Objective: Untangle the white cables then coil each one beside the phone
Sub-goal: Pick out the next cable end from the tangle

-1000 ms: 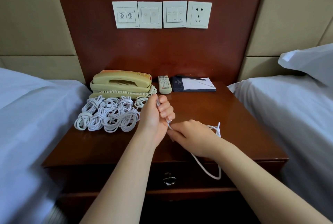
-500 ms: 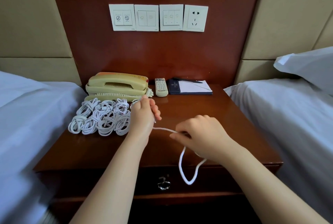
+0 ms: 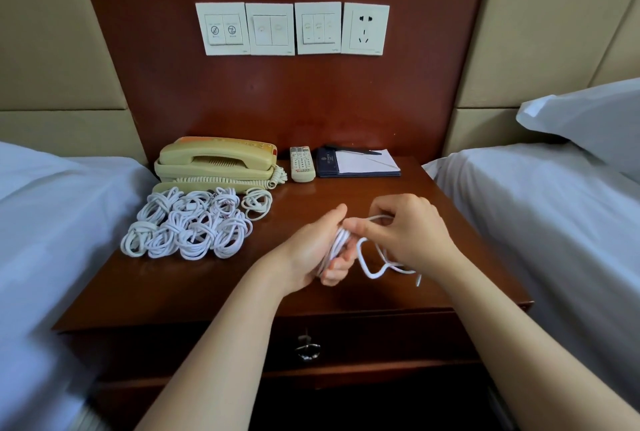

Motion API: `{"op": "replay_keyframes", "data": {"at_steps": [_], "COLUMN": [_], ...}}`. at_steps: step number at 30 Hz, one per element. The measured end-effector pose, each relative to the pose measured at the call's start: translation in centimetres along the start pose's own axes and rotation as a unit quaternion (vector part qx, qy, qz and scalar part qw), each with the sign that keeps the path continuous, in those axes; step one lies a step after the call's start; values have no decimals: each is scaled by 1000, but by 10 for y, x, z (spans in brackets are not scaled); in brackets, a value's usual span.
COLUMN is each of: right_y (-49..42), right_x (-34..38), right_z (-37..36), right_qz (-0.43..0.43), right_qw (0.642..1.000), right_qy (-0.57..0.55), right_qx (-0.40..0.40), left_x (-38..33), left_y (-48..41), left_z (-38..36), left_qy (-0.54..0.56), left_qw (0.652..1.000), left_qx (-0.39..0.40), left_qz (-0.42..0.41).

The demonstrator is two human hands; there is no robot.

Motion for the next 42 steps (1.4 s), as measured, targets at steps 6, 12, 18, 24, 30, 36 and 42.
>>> {"op": "replay_keyframes", "data": {"at_steps": [6,12,18,24,30,36,42], "right_y": [-6,-14,-19,-17,-18,-18,-10], "right_x": [-26,-37,-49,-34,-48,-37,-20], "right_z": [-3,-7,0,-9,-14,-7,-36], "right_qz": [-53,-35,5,124,129,61,36], "right_qw": [994,996,985,961,946,927,944], "right_qy": [-92,77,163,242,294,350,328], "right_qx": [-4,-16,-47,-43,-49,-119,30], "left_x": [-14,-21,-23,-21,-19,-21,-24], "left_y": [8,11,18,19,23,21,10], "left_z": [0,21,52,71,78,76,46], "left_qy": [128,283,374,430,422,385,310], "left_qw": [989,950,905,854,844,858,921], "left_qx": [32,-41,-134,-230,-272,-286,-183], "left_qz": [-69,-124,-151,-180,-190,-185,-149]}}
Point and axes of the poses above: each hand's wrist, its own y-axis away from the middle knuckle, its own z-axis out of the back of the hand, x = y × z, the point moved 7 cm from there along -y, towards the middle knuckle
